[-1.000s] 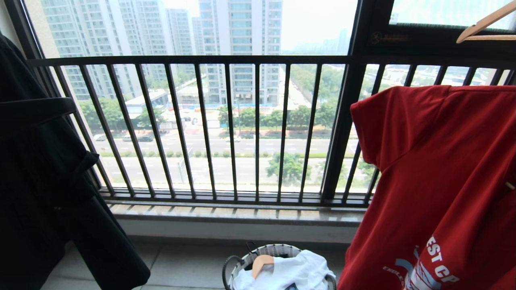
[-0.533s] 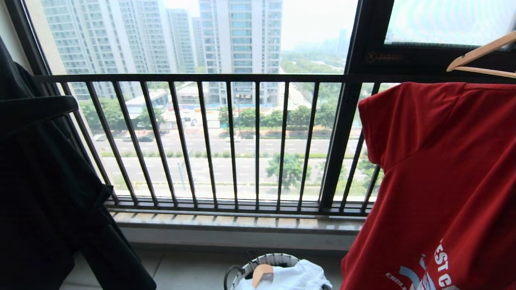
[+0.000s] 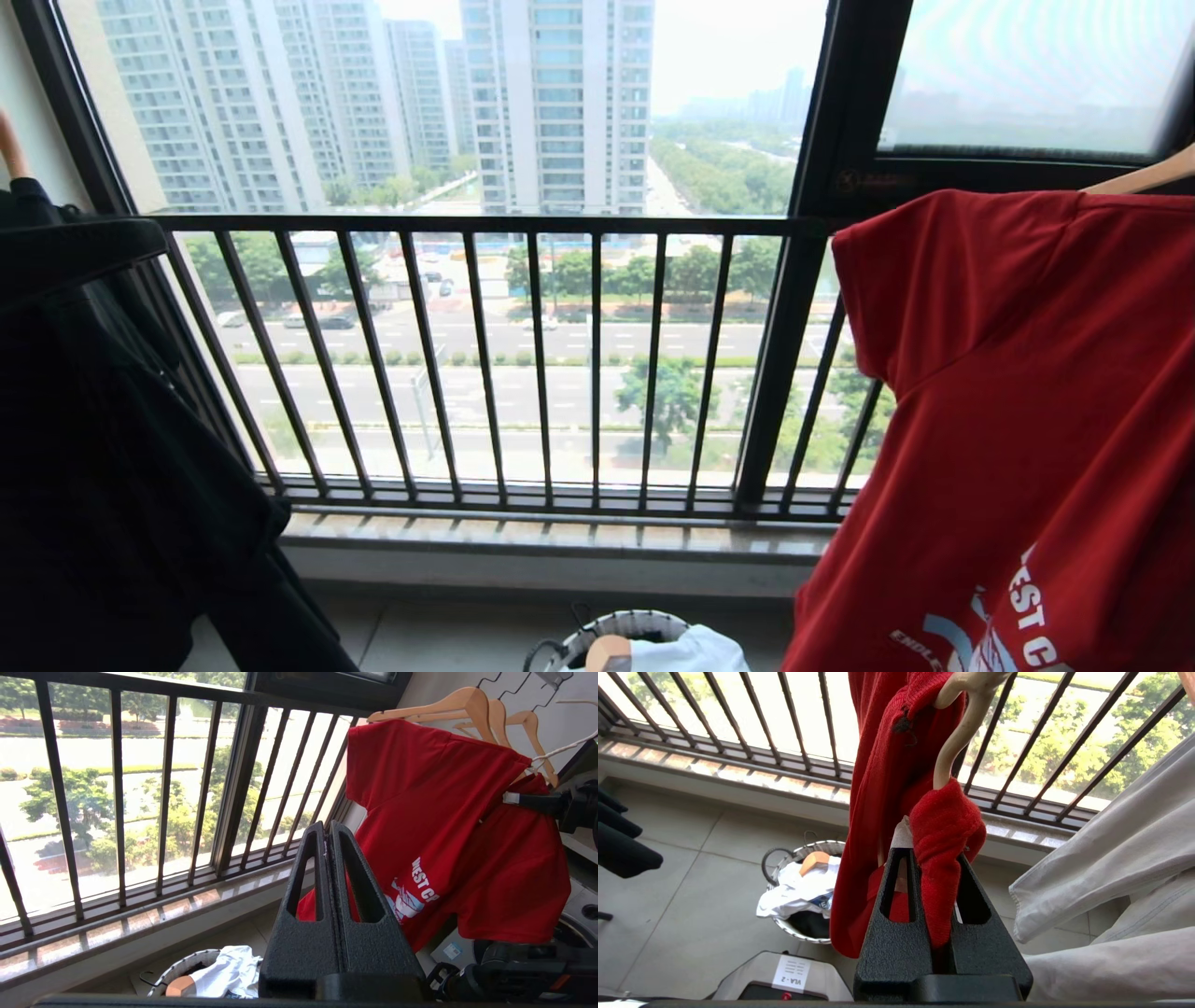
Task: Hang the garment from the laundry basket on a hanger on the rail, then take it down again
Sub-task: Hang the clothes rack on the clothesline
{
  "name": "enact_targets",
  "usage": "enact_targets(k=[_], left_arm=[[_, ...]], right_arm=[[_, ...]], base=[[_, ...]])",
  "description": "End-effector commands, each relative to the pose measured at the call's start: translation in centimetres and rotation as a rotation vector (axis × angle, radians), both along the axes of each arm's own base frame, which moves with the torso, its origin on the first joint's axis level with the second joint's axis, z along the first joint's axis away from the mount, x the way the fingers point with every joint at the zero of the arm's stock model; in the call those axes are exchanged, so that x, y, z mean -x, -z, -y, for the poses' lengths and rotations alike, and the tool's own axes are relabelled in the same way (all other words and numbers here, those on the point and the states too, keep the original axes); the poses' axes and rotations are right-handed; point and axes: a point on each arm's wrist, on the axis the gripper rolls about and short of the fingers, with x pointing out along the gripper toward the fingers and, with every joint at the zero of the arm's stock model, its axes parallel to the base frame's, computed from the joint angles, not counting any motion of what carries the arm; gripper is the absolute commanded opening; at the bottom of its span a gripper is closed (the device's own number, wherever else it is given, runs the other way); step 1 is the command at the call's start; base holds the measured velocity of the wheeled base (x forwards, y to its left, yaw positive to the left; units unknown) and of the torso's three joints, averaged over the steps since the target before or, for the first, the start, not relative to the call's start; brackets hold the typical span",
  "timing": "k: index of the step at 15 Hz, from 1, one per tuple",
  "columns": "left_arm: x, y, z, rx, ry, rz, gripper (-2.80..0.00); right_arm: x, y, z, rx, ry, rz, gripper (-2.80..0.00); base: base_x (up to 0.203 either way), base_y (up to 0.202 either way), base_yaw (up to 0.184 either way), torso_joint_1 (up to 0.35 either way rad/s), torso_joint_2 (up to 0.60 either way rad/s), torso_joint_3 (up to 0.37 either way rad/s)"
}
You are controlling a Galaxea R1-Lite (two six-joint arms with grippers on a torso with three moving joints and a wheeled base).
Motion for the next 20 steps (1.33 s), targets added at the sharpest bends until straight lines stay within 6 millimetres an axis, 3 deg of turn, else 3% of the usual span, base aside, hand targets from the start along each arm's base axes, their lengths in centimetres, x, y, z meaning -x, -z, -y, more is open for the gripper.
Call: enact_targets(k=[1,9,16,20], left_arm=[[0.1,0.0,0.0,0.001,0.005,0.000,-2.80],[0.4,-0.1,-0.1,0.004,0.013,0.009,-2.80],[0.5,0.0,-0.1,0.003,0.012,0.011,-2.80],[0.2,0.2,0.0,0.000,0.014,-0.003,-2.80]], right_arm=[[-0.1,0.2,0.0,0.002,-0.002,-0.010,-2.80],[0.0,0.2,0.0,0.001,-0.007,-0.006,-2.80],[-3.2,0.0,0.0,0.164,0.067,-0.098,-2.80],[-3.8,-1.0,-0.1,0.239,0.028,-0.145,-2.80]], base=[[0.000,0.000,0.000,0.279,-0.62,-0.340],[0.000,0.000,0.000,0.154,-0.32,-0.172],[0.000,0.000,0.000,0.000,0.00,0.000],[0.000,0.000,0.000,0.000,0.00,0.000]])
